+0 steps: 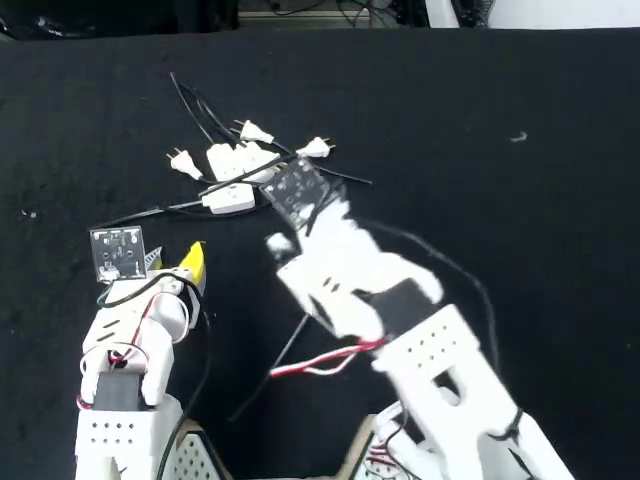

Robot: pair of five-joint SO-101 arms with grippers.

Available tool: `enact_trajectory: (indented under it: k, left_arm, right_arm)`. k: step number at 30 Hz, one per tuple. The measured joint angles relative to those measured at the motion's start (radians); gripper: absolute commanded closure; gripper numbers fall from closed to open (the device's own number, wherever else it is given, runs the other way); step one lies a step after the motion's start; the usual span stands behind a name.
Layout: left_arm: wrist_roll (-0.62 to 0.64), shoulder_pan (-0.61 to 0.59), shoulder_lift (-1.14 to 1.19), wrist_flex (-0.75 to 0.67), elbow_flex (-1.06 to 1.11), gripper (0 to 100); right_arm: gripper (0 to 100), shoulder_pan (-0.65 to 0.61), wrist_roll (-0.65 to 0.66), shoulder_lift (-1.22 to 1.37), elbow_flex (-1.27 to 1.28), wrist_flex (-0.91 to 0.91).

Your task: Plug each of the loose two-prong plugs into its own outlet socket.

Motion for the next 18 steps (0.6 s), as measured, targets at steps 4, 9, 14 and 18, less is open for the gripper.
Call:
enact_trajectory:
  k: [4, 9, 14, 18]
  left_arm:
    - [0.000, 0.000, 0.000, 0.000, 0.000, 81]
    - [0.000, 0.000, 0.000, 0.000, 0.000, 81]
    - [-0.002, 0.000, 0.000, 0.000, 0.000, 81]
    - [-0.002, 0.000, 0.000, 0.000, 0.000, 81]
  right_arm:
    - [98.8, 0.051, 0.144, 0.018, -0.157, 0.229]
    - [98.8, 0.097, 0.227, 0.270, -0.308, 0.396]
    - [98.8, 0.149, 0.315, 0.456, -0.402, 0.443]
    - [98.8, 0.187, 0.367, 0.588, -0.471, 0.463]
